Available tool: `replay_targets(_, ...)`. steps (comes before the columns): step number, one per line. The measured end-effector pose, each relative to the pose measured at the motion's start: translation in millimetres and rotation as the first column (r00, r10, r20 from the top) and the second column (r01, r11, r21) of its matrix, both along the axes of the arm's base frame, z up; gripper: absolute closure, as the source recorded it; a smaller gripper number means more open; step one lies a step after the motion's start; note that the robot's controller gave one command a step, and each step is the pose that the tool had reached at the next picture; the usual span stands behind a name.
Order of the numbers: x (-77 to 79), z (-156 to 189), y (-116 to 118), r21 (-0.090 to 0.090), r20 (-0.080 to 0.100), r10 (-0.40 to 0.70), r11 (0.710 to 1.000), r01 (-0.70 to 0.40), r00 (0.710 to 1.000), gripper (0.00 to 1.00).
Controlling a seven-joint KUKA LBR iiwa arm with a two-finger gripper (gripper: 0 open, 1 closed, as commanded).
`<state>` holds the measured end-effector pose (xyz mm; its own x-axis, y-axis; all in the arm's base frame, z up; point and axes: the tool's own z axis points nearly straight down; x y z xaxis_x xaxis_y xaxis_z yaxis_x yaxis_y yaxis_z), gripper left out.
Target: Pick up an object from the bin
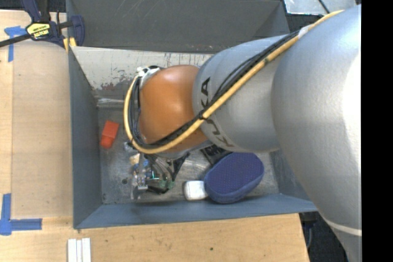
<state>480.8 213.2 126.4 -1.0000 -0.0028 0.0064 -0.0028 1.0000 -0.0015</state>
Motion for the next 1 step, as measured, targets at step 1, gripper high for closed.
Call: replay_targets(1,2.5,4.0,-0.9,0.002,0.008,-0.004,1.000,0.004,1.000,1.00)
